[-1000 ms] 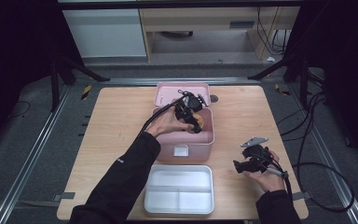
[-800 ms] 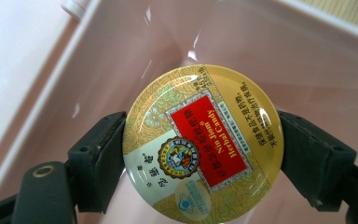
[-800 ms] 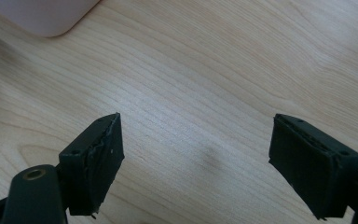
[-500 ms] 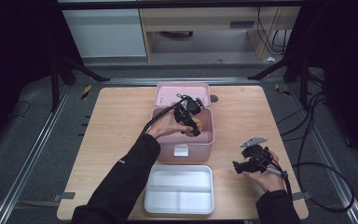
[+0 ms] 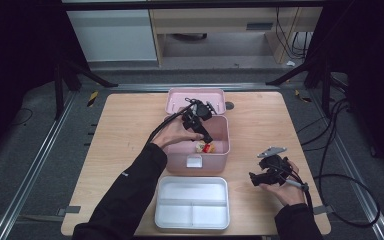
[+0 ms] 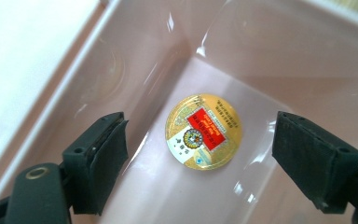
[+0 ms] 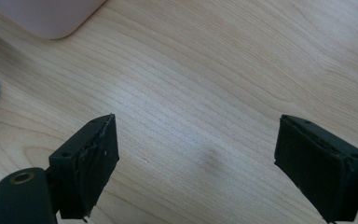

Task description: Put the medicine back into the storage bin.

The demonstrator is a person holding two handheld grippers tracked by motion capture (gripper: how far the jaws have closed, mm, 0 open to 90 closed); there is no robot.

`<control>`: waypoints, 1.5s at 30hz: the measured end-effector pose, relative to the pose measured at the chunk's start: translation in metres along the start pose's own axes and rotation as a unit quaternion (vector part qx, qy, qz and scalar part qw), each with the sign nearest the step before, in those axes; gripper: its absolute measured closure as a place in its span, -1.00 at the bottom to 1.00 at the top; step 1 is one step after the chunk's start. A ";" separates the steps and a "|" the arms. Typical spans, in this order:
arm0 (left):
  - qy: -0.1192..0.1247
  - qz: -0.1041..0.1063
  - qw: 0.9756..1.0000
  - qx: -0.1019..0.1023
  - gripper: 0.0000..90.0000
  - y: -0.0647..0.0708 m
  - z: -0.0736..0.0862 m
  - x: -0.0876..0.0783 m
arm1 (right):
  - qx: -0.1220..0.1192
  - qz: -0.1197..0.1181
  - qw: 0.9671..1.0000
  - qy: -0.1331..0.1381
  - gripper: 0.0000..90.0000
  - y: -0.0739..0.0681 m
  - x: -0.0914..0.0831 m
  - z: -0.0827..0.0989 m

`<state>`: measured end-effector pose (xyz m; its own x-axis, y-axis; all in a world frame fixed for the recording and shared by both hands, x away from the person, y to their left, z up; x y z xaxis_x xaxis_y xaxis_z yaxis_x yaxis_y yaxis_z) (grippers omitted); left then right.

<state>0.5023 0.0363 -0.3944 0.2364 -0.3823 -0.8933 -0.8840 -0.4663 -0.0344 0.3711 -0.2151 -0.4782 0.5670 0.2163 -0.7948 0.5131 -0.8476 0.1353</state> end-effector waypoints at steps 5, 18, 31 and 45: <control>0.026 -0.003 1.000 0.000 -0.55 0.004 0.003 -0.025 | -0.003 0.000 1.000 0.006 -0.68 0.000 -0.002 -0.001; 0.087 -0.032 0.996 0.018 -0.54 0.022 0.033 -0.092 | -0.018 -0.011 1.000 0.016 -0.63 -0.006 -0.009 -0.008; 0.104 -0.055 0.993 0.012 -0.51 0.031 0.089 -0.120 | -0.046 -0.033 0.998 0.027 -0.57 -0.015 -0.014 -0.013; 0.127 -0.052 0.989 -0.048 -0.51 0.033 0.175 -0.120 | -0.082 -0.057 0.994 0.041 -0.57 -0.028 -0.020 -0.019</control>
<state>0.3746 0.2061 -0.3667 0.4289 -0.5113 -0.7447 -0.8105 -0.5819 -0.0672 0.3576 -0.1868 -0.4553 0.5460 0.3503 -0.7610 0.6711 -0.7267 0.1470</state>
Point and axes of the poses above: each handheld gripper's, and its own axes: x roughly forward along the jaws, z roughly out of its underside, y roughly to its right, the point moved 1 cm from there along x, roughly forward along the jaws, and after that the axes turned 2 degrees about y, right-handed, at the moved point
